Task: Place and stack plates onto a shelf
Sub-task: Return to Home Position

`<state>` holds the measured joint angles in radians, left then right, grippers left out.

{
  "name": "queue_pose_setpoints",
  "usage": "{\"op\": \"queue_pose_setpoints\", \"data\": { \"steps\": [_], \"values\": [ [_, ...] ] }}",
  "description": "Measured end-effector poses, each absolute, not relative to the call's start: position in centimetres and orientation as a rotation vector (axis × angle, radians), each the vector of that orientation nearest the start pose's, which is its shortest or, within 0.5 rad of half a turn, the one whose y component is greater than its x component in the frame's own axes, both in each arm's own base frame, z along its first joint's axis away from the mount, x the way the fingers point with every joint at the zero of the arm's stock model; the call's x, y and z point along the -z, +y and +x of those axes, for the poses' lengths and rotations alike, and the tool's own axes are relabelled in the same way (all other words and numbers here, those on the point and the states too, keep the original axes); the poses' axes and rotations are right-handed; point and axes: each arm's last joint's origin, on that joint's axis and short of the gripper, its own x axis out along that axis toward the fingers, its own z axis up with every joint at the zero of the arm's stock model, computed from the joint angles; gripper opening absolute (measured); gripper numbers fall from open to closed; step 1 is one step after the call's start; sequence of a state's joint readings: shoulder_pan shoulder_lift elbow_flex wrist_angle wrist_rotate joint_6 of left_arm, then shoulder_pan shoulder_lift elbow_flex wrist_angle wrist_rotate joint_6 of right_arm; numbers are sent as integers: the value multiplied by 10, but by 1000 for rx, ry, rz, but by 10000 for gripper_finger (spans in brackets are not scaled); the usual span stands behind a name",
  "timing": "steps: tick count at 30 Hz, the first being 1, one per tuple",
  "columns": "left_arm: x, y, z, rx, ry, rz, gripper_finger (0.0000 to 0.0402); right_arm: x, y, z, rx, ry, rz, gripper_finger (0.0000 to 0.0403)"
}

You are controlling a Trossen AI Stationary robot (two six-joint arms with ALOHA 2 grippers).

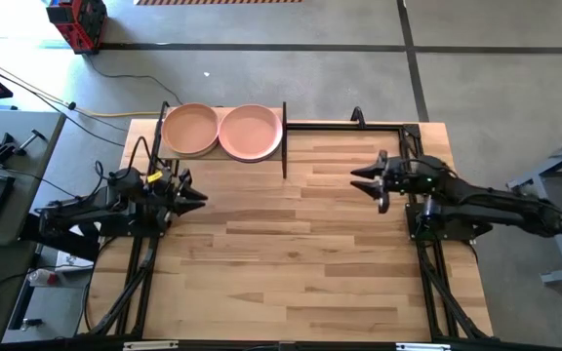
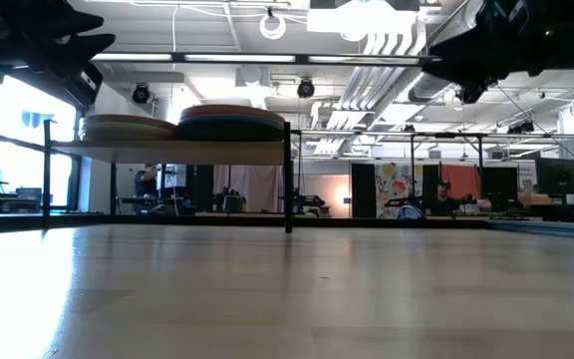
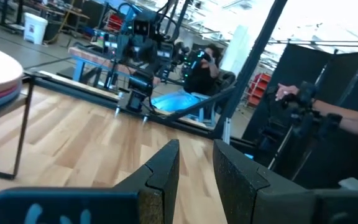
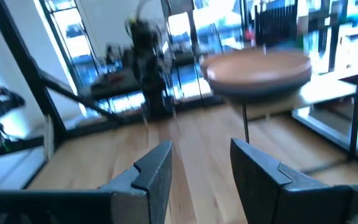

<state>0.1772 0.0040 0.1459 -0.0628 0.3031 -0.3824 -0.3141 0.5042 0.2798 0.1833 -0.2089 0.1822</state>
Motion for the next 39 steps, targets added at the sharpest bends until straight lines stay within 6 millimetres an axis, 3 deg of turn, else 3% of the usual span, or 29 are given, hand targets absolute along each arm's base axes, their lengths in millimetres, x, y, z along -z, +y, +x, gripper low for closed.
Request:
{"op": "queue_pose_setpoints", "data": {
  "steps": [6,10,12,28,33,39],
  "values": [
    [-202,4,87,170,-60,-361,85,-244,-32,118,98,-80,163,145],
    [-181,5,95,183,-89,-353,85,-246,-31,115,96,-100,158,145],
    [-172,5,96,169,-22,-369,85,-246,-31,114,96,-105,156,145],
    [-174,5,96,157,-32,-369,85,-247,-29,108,92,-157,143,145],
    [-174,5,96,157,-32,-369,85,-214,-29,109,84,-242,119,145],
    [-174,5,96,157,-32,-369,85,-172,-29,108,103,-32,173,145]
  ]
}}
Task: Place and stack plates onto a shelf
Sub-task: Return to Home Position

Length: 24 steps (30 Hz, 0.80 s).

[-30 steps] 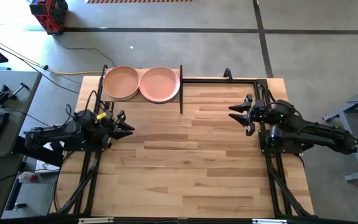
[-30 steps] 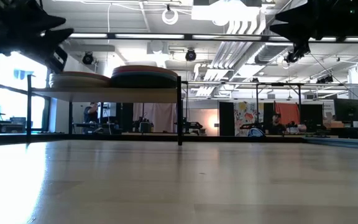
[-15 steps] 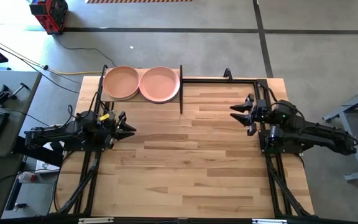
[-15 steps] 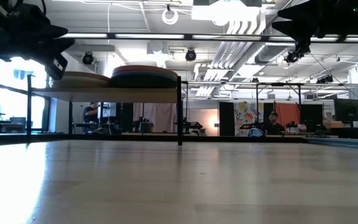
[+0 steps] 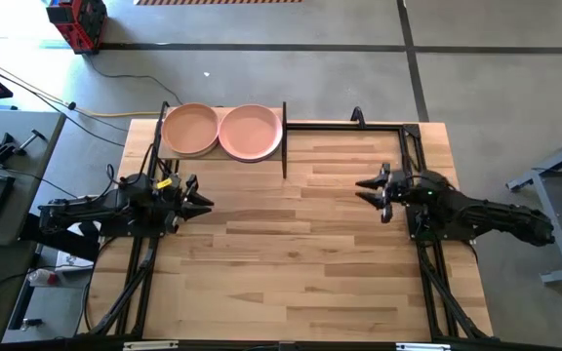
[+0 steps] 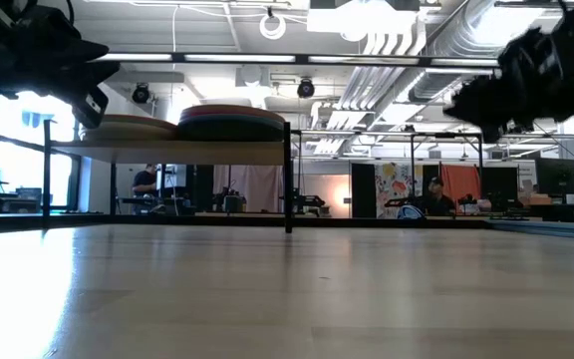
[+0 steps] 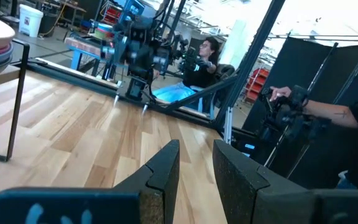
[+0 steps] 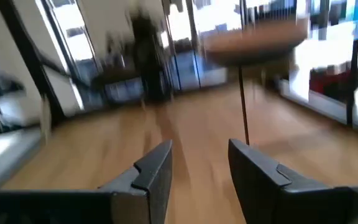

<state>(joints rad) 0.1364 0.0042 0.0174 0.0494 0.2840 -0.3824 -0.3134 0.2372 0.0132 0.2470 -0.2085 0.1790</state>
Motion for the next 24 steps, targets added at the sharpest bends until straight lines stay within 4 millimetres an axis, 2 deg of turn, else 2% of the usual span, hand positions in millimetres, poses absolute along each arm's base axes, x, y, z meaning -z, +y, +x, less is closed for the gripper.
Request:
{"op": "queue_pose_setpoints", "data": {
  "steps": [4,24],
  "values": [
    [-174,5,96,157,-32,-369,85,-156,-28,104,125,135,216,145],
    [-174,5,96,157,-32,-369,85,-158,-29,104,165,116,209,145]
  ]
}}
